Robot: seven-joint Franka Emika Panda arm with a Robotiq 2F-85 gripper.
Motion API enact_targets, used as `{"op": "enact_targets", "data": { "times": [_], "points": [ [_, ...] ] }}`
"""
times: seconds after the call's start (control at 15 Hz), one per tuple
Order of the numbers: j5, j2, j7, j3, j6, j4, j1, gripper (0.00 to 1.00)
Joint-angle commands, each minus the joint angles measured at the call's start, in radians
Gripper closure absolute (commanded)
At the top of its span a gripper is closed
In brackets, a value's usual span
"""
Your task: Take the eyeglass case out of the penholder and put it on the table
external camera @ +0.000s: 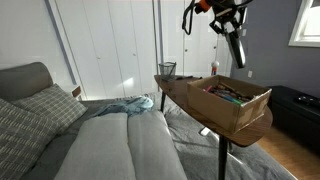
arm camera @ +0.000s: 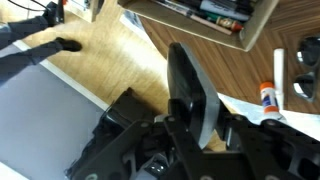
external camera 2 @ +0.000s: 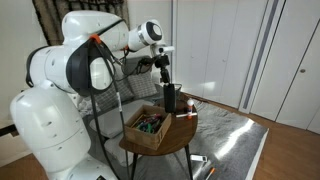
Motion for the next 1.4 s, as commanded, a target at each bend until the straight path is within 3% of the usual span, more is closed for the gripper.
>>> {"op": "enact_targets", "data": {
  "times": [0.0, 0.13, 0.2, 0.27, 0.33, 0.4, 0.47, 1.07, 1.33],
  "points": [
    [-0.029, 0.031, 0.066, 0.011, -0.143, 0.008, -0.048, 0.88],
    [-0.022, 0.082, 0.054, 0.001, -0.22, 0.029, -0.069, 0.88],
    [-0.019, 0.106, 0.047, -0.007, -0.229, 0.032, -0.079, 0.88],
    [-0.006, 0.054, 0.038, 0.001, -0.186, 0.001, -0.071, 0.88],
    [-0.006, 0.07, 0.038, -0.003, -0.188, 0.0, -0.077, 0.63],
    [-0.006, 0.079, 0.038, -0.004, -0.186, 0.0, -0.078, 0.63],
    [-0.025, 0.101, 0.042, 0.002, -0.189, 0.014, -0.071, 0.88],
    [-0.278, 0.363, -0.342, 0.014, 0.027, 0.185, -0.025, 0.88],
    [-0.273, 0.477, -0.337, 0.002, -0.143, 0.307, 0.059, 0.88]
  ]
}}
